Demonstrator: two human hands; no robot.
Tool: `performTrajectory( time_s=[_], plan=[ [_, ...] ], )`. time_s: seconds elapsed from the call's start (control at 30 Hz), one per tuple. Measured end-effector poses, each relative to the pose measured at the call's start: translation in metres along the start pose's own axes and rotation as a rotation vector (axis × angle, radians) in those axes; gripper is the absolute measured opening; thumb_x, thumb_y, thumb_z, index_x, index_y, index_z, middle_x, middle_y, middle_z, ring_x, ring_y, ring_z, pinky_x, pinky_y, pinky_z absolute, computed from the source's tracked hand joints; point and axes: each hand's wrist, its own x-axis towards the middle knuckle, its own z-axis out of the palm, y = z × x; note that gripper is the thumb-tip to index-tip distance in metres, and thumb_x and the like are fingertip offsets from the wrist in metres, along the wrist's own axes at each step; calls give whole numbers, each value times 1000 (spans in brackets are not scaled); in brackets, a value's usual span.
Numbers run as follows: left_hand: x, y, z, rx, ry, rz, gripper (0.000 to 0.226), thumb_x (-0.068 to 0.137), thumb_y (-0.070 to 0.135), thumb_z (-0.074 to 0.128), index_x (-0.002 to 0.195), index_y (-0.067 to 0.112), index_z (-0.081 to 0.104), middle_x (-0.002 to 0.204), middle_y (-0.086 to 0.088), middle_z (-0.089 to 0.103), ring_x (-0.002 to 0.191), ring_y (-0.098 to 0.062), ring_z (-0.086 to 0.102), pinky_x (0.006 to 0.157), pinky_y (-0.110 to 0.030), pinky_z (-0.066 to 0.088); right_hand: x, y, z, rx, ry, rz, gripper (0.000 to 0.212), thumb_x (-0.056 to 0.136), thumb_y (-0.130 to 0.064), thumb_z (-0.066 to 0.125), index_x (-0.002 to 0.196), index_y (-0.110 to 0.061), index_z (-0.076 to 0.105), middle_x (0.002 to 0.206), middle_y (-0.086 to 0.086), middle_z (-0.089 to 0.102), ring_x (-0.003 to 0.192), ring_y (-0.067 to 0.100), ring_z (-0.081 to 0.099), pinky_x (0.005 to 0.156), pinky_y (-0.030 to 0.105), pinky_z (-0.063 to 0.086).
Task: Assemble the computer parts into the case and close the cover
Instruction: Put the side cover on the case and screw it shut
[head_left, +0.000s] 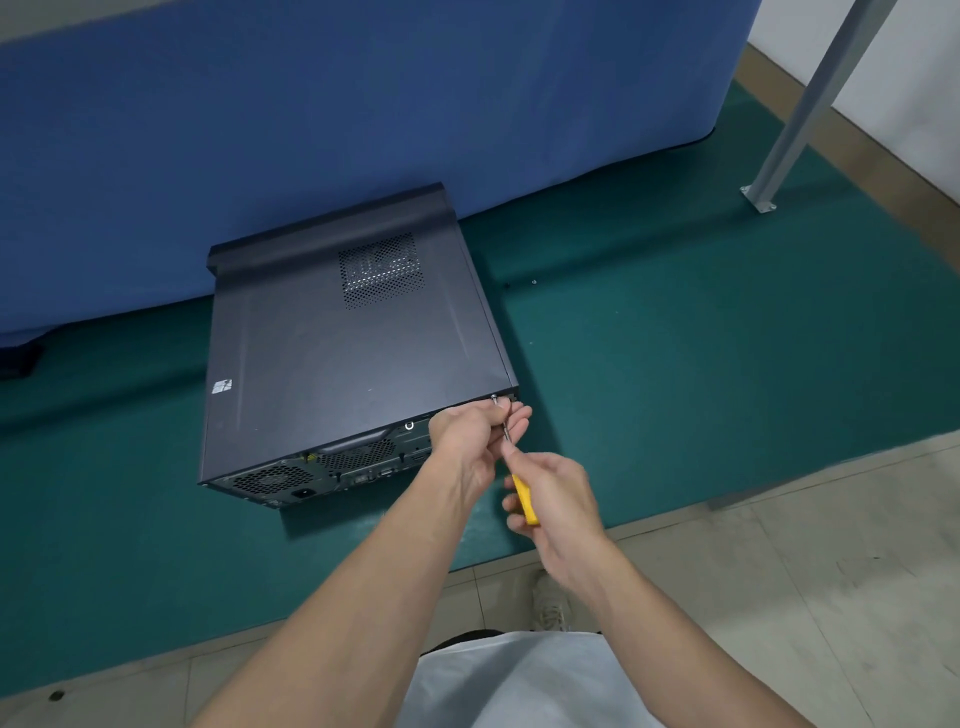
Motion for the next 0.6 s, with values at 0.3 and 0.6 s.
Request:
performTrajectory(
  time_s=[0.3, 0.6],
  plan=[
    [5, -2, -8, 68, -24, 56, 7, 91, -6, 59, 85, -8, 62, 73, -18, 72, 69, -25, 73, 61, -25, 59, 4, -6, -4, 309, -237, 148, 18, 99, -9, 46, 83, -2, 53, 65, 7, 47, 43, 8, 34, 35, 16, 20],
    [3, -7, -2, 0, 42, 64, 2, 88, -9, 61, 87, -10, 61, 84, -25, 67, 63, -26, 72, 56, -27, 59, 2, 8, 2, -669, 165, -325, 33, 98, -34, 49, 77, -9, 58, 77, 10, 67, 72, 27, 57, 64, 35, 42]
  ],
)
